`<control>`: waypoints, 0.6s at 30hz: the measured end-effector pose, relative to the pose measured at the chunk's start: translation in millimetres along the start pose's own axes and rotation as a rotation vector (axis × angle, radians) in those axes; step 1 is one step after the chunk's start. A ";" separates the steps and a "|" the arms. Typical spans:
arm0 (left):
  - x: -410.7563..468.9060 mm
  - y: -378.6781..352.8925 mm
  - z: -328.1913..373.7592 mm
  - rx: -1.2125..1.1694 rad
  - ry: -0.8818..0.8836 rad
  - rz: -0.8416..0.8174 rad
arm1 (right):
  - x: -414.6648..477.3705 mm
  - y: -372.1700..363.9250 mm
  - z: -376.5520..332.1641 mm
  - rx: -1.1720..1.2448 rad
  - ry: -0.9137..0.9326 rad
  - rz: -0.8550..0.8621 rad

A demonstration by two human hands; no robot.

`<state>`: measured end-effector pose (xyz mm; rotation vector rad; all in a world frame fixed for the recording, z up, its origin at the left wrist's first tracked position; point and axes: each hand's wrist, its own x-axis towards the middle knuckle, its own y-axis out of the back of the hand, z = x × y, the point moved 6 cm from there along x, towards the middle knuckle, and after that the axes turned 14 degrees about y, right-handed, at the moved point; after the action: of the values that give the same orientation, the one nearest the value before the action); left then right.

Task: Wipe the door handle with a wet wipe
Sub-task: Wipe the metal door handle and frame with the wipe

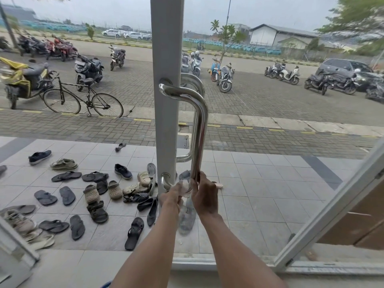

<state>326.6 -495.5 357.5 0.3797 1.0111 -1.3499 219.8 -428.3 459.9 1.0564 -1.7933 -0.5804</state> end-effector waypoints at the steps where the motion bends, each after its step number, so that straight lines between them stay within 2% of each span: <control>1: 0.0 2.6 1.7 -0.019 -0.009 0.025 | -0.1 -0.1 0.3 0.004 -0.001 0.000; 4: -0.4 6.0 3.9 -0.107 -0.020 0.059 | -0.4 -0.1 0.4 0.002 -0.003 0.007; 8: -5.4 17.8 14.4 -0.227 -0.080 0.240 | -0.5 0.3 0.4 0.011 0.004 0.019; 10: -11.9 24.8 18.9 -0.283 -0.147 0.270 | -0.7 0.4 0.0 0.015 0.011 0.026; 14: -18.2 19.5 27.0 -0.003 -0.281 0.272 | -0.9 -0.8 0.4 -0.010 0.010 0.022; 18: -33.6 20.7 37.5 0.130 -0.602 0.297 | -1.2 -1.9 0.1 -0.011 0.014 0.019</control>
<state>363.2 -497.6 397.6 0.1878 0.3530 -1.1564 220.7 -428.3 457.8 1.0320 -1.7841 -0.5696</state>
